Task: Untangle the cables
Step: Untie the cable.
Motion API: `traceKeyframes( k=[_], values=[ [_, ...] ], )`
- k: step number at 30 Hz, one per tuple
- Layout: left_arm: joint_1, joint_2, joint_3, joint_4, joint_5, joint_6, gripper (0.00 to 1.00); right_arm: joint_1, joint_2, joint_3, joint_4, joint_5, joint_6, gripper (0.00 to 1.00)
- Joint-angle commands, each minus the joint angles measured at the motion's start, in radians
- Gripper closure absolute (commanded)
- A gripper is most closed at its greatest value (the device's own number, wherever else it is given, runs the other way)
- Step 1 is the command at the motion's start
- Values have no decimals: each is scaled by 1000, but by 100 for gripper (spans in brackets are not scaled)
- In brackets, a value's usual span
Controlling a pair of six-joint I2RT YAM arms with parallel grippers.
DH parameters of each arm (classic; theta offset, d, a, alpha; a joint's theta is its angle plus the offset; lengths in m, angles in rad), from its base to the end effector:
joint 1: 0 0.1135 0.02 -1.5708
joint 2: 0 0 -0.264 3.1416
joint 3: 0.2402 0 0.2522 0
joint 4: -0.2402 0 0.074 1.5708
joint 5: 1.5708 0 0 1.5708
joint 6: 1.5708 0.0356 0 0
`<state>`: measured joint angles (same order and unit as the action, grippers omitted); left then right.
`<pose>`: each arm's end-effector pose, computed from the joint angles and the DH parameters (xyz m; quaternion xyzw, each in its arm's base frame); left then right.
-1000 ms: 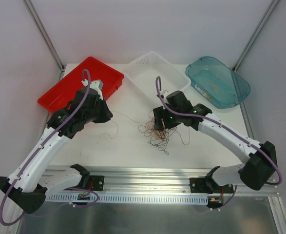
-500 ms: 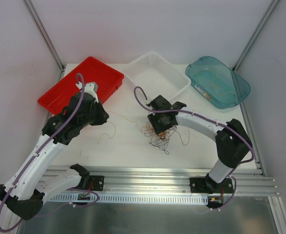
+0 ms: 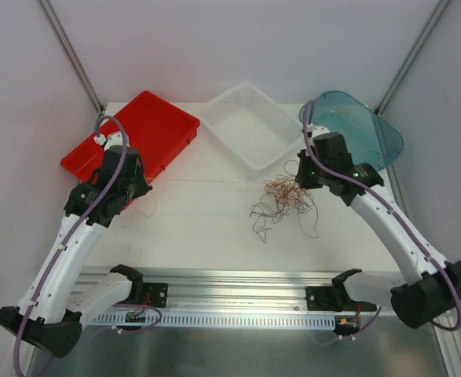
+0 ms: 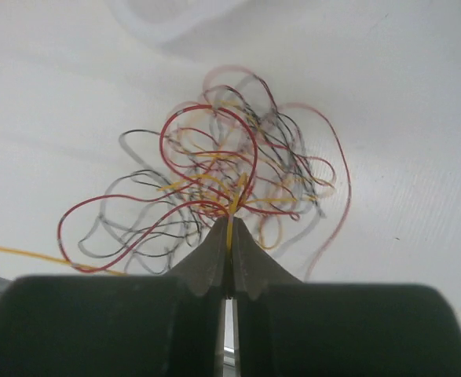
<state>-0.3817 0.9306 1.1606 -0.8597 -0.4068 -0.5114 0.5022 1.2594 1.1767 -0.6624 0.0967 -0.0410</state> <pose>0.1661 -0.0515 0.3767 -0.1480 0.8652 -0.0294 0.4782 0.2371 0.1263 0.3302 -0.2268 0.8866 0.0485 0.4003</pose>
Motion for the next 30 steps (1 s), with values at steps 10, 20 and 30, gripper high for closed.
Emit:
traceKeyframes(
  k=[10, 20, 30],
  values=[
    [343, 10, -165, 66, 144, -27, 100, -303, -314, 147, -111, -230, 36, 99],
    [408, -16, -323, 168, 437, -22, 100, -314, -322, -15, 25, -460, 160, 99],
    [319, -108, -576, 301, 738, 2, 73, -74, -215, -310, 277, -379, 184, 99]
  ],
)
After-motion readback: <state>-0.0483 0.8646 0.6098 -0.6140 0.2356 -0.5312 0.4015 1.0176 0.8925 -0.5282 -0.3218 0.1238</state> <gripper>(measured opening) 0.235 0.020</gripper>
